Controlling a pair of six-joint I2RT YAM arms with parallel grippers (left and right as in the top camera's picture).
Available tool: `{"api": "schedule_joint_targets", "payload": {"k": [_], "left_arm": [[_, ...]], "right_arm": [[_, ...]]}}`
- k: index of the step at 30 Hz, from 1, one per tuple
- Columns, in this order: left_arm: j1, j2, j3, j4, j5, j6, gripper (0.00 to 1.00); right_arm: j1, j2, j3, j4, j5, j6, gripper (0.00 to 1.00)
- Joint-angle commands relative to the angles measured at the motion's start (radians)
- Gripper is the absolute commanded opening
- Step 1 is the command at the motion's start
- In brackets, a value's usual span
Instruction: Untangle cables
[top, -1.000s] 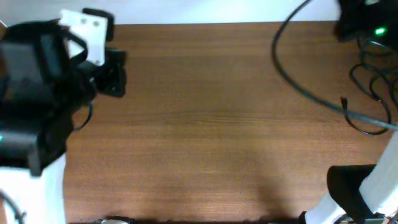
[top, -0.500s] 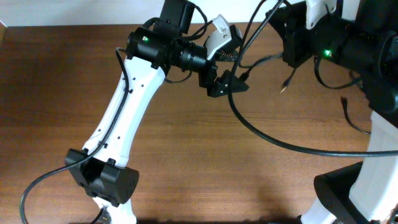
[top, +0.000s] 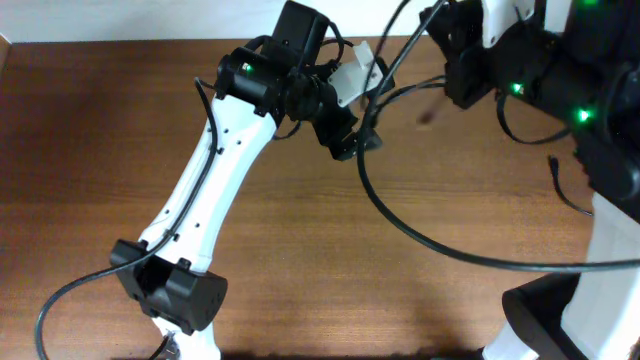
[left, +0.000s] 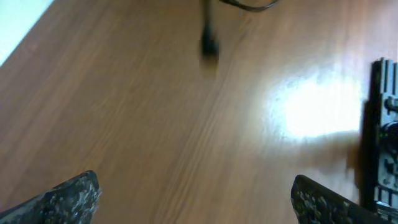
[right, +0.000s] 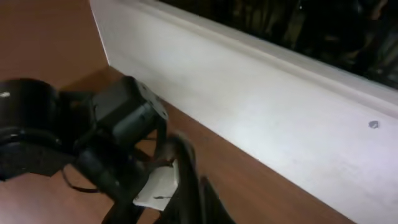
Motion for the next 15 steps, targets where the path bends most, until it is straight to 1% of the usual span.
{"api": "schedule_joint_targets", "payload": {"k": [1, 3, 4, 5, 7, 8, 12, 15], "left_arm": [[-0.002, -0.006, 0.006, 0.039, 0.064, 0.013, 0.99], [-0.002, -0.006, 0.006, 0.092, 0.241, 0.012, 0.99], [-0.001, -0.006, 0.006, 0.111, 0.309, 0.012, 0.99], [0.0, -0.007, 0.007, 0.126, 0.347, 0.012, 0.99], [0.0, -0.01, 0.007, 0.123, 0.374, 0.011, 0.99], [0.001, -0.015, 0.011, 0.126, 0.43, 0.011, 0.99], [0.001, -0.016, 0.013, 0.129, 0.444, 0.011, 0.99], [0.002, -0.018, 0.013, 0.129, 0.467, 0.011, 0.99]], "right_arm": [[0.006, -0.044, 0.006, -0.014, 0.013, 0.024, 0.04], [0.005, -0.043, 0.006, -0.048, 0.02, 0.023, 0.04], [0.005, -0.043, 0.006, -0.056, 0.02, 0.015, 0.04], [0.005, -0.043, 0.006, -0.061, 0.034, 0.008, 0.04], [0.005, -0.043, 0.006, -0.08, 0.103, 0.008, 0.04], [0.005, -0.039, 0.006, -0.09, 0.143, 0.008, 0.04], [0.005, -0.039, 0.006, -0.1, 0.176, -0.005, 0.04], [0.003, -0.039, 0.006, -0.1, 0.362, -0.007, 0.04]]}}
